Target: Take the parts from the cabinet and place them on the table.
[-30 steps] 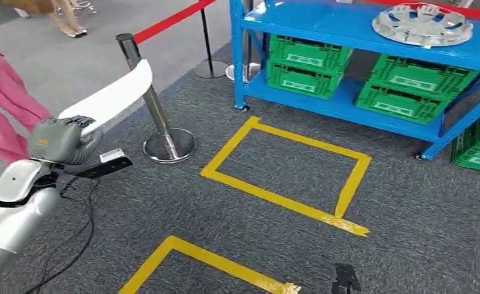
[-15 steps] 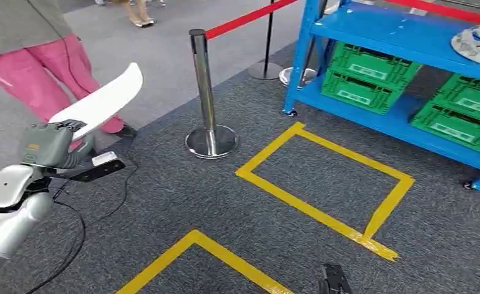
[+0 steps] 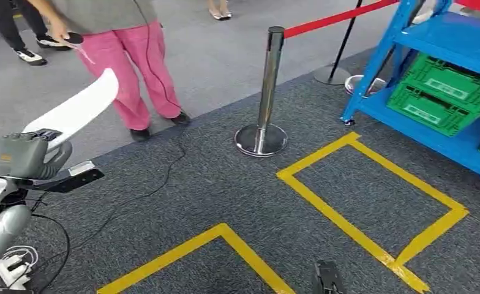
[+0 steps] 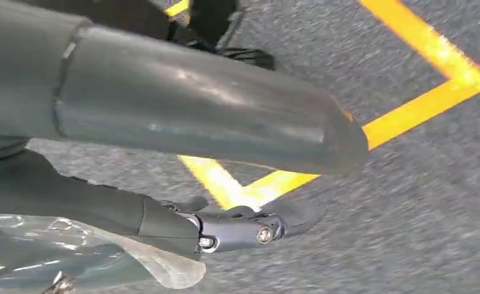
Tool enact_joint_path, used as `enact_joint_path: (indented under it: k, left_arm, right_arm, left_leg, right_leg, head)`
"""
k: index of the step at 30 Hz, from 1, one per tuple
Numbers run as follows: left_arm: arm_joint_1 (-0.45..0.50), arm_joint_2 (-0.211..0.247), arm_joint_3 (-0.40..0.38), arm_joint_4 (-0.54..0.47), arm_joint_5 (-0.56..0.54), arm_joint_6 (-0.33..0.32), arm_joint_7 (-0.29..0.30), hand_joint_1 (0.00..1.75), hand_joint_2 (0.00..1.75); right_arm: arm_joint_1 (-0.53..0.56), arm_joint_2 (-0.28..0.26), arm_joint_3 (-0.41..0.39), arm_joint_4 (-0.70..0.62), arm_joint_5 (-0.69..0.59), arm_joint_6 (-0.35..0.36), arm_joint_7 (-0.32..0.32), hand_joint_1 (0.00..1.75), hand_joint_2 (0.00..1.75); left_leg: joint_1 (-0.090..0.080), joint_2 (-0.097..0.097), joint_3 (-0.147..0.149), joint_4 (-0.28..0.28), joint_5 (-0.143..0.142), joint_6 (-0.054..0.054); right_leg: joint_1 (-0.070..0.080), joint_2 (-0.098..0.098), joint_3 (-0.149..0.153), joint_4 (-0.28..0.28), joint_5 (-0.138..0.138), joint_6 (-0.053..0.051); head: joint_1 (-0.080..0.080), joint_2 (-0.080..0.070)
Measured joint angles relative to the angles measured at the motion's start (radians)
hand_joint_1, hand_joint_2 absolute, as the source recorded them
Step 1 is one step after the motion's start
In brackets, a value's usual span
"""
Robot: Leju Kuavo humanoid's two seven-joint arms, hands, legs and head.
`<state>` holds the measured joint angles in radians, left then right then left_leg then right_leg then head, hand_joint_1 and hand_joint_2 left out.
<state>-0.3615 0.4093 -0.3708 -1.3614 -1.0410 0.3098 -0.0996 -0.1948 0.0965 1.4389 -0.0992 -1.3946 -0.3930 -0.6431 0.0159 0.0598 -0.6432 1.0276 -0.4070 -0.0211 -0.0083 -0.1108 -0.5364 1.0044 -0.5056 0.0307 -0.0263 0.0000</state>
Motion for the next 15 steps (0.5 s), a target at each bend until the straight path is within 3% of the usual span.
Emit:
enact_joint_path:
  k: [3, 4, 5, 6, 7, 8, 9, 10, 11, 12, 13, 14, 15]
  left_arm:
    - [0.028, 0.010, 0.016, -0.015, -0.007, -0.005, 0.002, 1.75, 1.75]
    - [0.034, 0.011, 0.021, -0.026, -0.010, -0.006, 0.002, 1.75, 1.75]
    - [0.032, 0.014, 0.023, -0.035, -0.010, -0.006, 0.002, 1.75, 1.75]
    - [0.031, 0.012, 0.023, -0.040, -0.010, -0.006, 0.003, 1.75, 1.75]
    - [0.033, 0.011, 0.023, -0.043, -0.011, -0.009, 0.003, 1.75, 1.75]
    - [0.037, 0.011, 0.023, -0.045, -0.013, -0.012, 0.003, 1.75, 1.75]
    - [0.042, 0.010, 0.023, -0.047, -0.014, -0.014, 0.003, 1.75, 1.75]
    - [0.044, 0.009, 0.023, -0.048, -0.015, -0.016, 0.003, 1.75, 1.75]
    - [0.043, 0.009, 0.023, -0.048, -0.015, -0.018, 0.003, 1.75, 1.75]
    - [0.042, 0.008, 0.023, -0.048, -0.015, -0.020, 0.003, 1.75, 1.75]
    - [0.040, 0.008, 0.023, -0.048, -0.016, -0.021, 0.003, 1.75, 1.75]
    - [0.036, 0.006, 0.023, -0.048, -0.016, -0.021, 0.002, 1.75, 1.75]
    - [0.030, 0.005, 0.022, -0.047, -0.016, -0.022, 0.001, 1.75, 1.75]
  right_arm:
    - [-0.015, 0.011, 0.015, 0.016, -0.013, 0.027, -0.046, 0.00, 0.00]
    - [-0.023, 0.014, 0.021, 0.017, -0.010, 0.028, -0.051, 0.00, 0.00]
    - [-0.030, 0.014, 0.025, 0.017, -0.005, 0.028, -0.054, 0.00, 0.00]
    - [-0.033, 0.014, 0.029, 0.016, -0.003, 0.028, -0.055, 0.00, 0.00]
    - [-0.034, 0.014, 0.033, 0.016, 0.000, 0.028, -0.056, 0.00, 0.00]
    - [-0.032, 0.014, 0.035, 0.016, 0.006, 0.028, -0.056, 0.00, 0.00]
    - [-0.027, 0.014, 0.036, 0.016, 0.011, 0.026, -0.056, 0.00, 0.00]
    - [-0.024, 0.014, 0.036, 0.016, 0.014, 0.025, -0.053, 0.00, 0.00]
    - [-0.022, 0.014, 0.037, 0.016, 0.013, 0.026, -0.042, 0.00, 0.00]
    - [-0.021, 0.014, 0.037, 0.016, 0.008, 0.036, -0.016, 0.00, 0.00]
    - [-0.020, 0.014, 0.037, 0.016, 0.003, 0.046, 0.001, 0.00, 0.00]
    - [-0.016, 0.008, 0.037, 0.018, -0.003, 0.058, 0.039, 0.00, 0.00]
    - [-0.013, 0.008, 0.039, 0.018, -0.008, 0.066, 0.060, 0.00, 0.00]
  left_leg:
    - [-0.005, -0.031, -0.002, 0.001, -0.004, 0.024]
    - [0.001, -0.039, 0.002, -0.002, -0.003, 0.031]
    - [0.001, -0.048, 0.001, -0.002, -0.003, 0.039]
    - [0.001, -0.056, 0.001, -0.002, -0.003, 0.044]
    - [-0.002, -0.070, 0.001, -0.002, -0.004, 0.045]
    - [-0.005, -0.081, 0.001, -0.002, -0.005, 0.048]
    - [-0.008, -0.100, 0.001, -0.002, -0.005, 0.049]
    - [-0.010, -0.114, 0.002, -0.001, -0.005, 0.049]
    - [-0.013, -0.133, 0.003, -0.001, -0.005, 0.049]
    - [-0.016, -0.150, 0.006, -0.001, -0.005, 0.049]
    - [-0.017, -0.162, 0.007, -0.001, -0.005, 0.049]
    - [-0.020, -0.173, 0.004, 0.000, -0.003, 0.046]
    - [-0.016, -0.186, 0.001, 0.003, -0.003, 0.044]
  right_leg:
    - [-0.004, -0.029, 0.016, -0.007, -0.007, 0.015]
    - [-0.009, 0.021, 0.007, 0.004, -0.021, 0.023]
    - [-0.011, 0.075, -0.014, 0.051, -0.053, 0.021]
    - [-0.011, 0.096, -0.049, 0.126, -0.089, 0.019]
    - [-0.009, 0.105, -0.095, 0.220, -0.127, 0.018]
    - [-0.007, 0.107, -0.131, 0.286, -0.148, 0.016]
    - [-0.004, 0.108, -0.163, 0.331, -0.148, 0.011]
    - [-0.001, 0.109, -0.164, 0.316, -0.123, 0.005]
    - [0.001, 0.114, -0.143, 0.253, -0.074, -0.004]
    - [0.005, 0.129, -0.101, 0.154, -0.015, -0.016]
    - [0.007, 0.153, -0.070, 0.080, 0.023, -0.025]
    - [0.003, 0.203, -0.049, 0.035, 0.018, -0.038]
    - [0.001, 0.202, -0.044, 0.013, 0.022, -0.035]
  head:
    - [0.001, 0.000]
    - [0.005, 0.000]
    - [0.005, 0.000]
    - [0.009, 0.000]
    - [0.010, 0.000]
    - [0.010, 0.000]
    - [0.009, 0.000]
    - [0.009, 0.000]
    - [0.010, 0.000]
    - [0.009, 0.000]
    - [0.009, 0.000]
    - [0.004, 0.000]
    - [0.005, 0.000]
